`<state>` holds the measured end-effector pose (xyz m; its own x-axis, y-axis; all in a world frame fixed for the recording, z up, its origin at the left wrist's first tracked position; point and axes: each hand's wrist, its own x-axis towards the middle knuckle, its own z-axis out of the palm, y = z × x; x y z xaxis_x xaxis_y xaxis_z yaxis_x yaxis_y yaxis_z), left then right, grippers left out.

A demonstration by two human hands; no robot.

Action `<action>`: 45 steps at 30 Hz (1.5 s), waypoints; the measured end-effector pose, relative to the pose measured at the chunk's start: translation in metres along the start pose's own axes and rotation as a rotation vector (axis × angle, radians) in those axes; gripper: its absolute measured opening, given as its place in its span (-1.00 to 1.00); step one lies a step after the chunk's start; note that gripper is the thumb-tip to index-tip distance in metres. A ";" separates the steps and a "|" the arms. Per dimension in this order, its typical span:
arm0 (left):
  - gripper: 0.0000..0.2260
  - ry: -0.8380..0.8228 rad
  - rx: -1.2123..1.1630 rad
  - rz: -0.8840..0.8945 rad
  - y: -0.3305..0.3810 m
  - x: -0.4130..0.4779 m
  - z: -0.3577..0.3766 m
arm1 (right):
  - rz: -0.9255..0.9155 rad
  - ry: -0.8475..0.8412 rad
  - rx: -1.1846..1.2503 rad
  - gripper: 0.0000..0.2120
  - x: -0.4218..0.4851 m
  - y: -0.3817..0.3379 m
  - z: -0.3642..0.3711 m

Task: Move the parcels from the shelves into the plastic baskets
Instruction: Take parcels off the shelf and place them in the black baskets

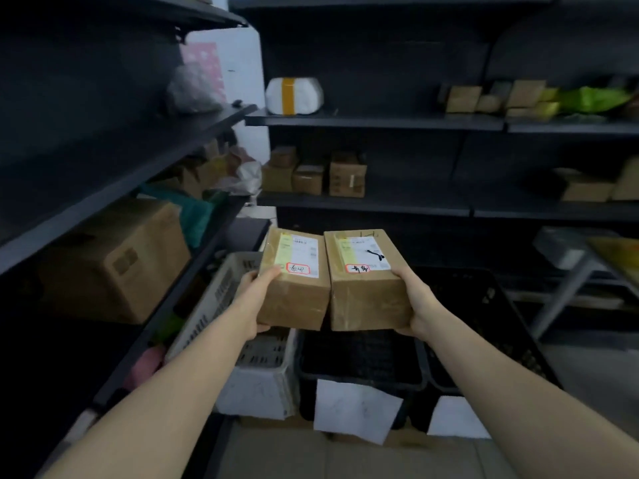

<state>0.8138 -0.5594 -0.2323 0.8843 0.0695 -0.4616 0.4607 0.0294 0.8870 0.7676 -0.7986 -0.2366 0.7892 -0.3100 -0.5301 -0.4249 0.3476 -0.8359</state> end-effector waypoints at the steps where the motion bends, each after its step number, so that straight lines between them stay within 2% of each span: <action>1: -0.56 -0.028 0.019 -0.005 0.000 0.011 0.014 | -0.007 0.036 -0.002 -0.58 0.008 -0.003 -0.011; 7: -0.53 -0.201 0.120 -0.053 -0.015 0.053 0.110 | -0.013 0.281 0.027 -0.57 0.044 -0.004 -0.091; 12: -0.50 -0.279 0.196 -0.040 -0.031 0.087 0.186 | -0.026 0.411 0.065 -0.63 0.085 -0.008 -0.159; 16: -0.47 -0.252 0.222 -0.066 -0.042 0.123 0.248 | -0.010 0.489 0.018 -0.64 0.144 -0.019 -0.208; 22: -0.54 -0.112 0.177 -0.170 -0.082 0.174 0.324 | 0.065 0.496 -0.027 -0.63 0.244 -0.015 -0.266; 25: -0.50 0.017 0.113 -0.236 -0.114 0.202 0.334 | 0.139 0.463 -0.062 -0.55 0.288 -0.002 -0.282; 29: -0.24 0.176 0.063 -0.307 -0.162 0.239 0.328 | 0.226 0.421 -0.056 -0.55 0.336 0.024 -0.285; 32: -0.32 0.242 0.058 -0.373 -0.194 0.272 0.324 | 0.273 0.431 -0.098 -0.37 0.372 0.054 -0.281; 35: -0.47 0.199 0.029 -0.393 -0.219 0.300 0.329 | 0.288 0.423 -0.102 -0.35 0.408 0.083 -0.275; 41: -0.65 0.074 0.048 -0.368 -0.274 0.372 0.340 | 0.247 0.349 -0.021 -0.60 0.485 0.133 -0.263; 43: -0.60 0.049 0.139 -0.341 -0.293 0.398 0.342 | 0.291 0.349 -0.005 -0.71 0.507 0.147 -0.259; 45: -0.49 0.001 0.182 -0.341 -0.308 0.415 0.346 | 0.342 0.394 -0.050 -0.73 0.519 0.160 -0.257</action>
<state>1.0654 -0.8845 -0.6989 0.6781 0.0869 -0.7299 0.7342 -0.1265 0.6670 0.9954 -1.1313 -0.6825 0.3796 -0.4988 -0.7792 -0.6569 0.4477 -0.6066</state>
